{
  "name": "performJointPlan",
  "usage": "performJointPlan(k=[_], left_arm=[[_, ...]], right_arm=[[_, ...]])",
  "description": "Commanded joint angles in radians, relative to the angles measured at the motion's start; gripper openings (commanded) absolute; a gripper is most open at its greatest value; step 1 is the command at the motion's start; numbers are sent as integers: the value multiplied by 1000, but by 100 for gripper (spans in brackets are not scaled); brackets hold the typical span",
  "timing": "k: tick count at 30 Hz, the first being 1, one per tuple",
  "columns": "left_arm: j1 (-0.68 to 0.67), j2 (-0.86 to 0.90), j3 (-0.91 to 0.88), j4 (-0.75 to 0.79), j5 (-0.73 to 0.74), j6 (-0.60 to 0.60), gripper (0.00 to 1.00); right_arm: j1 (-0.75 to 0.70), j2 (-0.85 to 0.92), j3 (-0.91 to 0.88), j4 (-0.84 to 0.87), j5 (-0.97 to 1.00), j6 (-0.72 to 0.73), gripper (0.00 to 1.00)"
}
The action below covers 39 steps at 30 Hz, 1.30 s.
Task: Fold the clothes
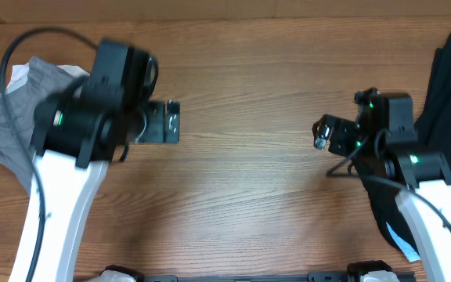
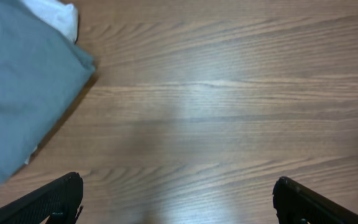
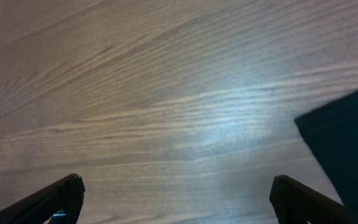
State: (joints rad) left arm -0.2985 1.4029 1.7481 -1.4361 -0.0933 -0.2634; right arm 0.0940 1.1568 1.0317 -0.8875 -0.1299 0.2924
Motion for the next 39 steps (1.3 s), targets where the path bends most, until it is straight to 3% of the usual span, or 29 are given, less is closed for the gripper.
performJointPlan(k=[1,5,8,15,18,20,24,28,39], left_arm=[[42,-94,-206,87,-30,-22,100],[132,-81,-405,225,-11,-5,100],[239,27,-523,348,43,36,99],[388,341,-537,454,42,57,84],[419,461,-537,552,42,98,83],[435,507,-537,657,38,111,88],[443,517,-536,821,39,115,90],[443,516,-492,924,26,192,89],[444,516,-383,1052,-54,201,89]], right_arm=[[3,-19,-40,-4,5,7,100],[3,-10,-52,-5,1,7,100],[3,-5,-52,-4,-2,7,100],[3,-2,-52,-4,-2,7,100],[3,0,-52,-4,-2,8,100],[3,0,-52,-4,-2,8,100],[3,0,-52,-5,-2,8,100],[3,0,-52,-5,-2,8,100],[3,0,-52,4,-2,8,100]])
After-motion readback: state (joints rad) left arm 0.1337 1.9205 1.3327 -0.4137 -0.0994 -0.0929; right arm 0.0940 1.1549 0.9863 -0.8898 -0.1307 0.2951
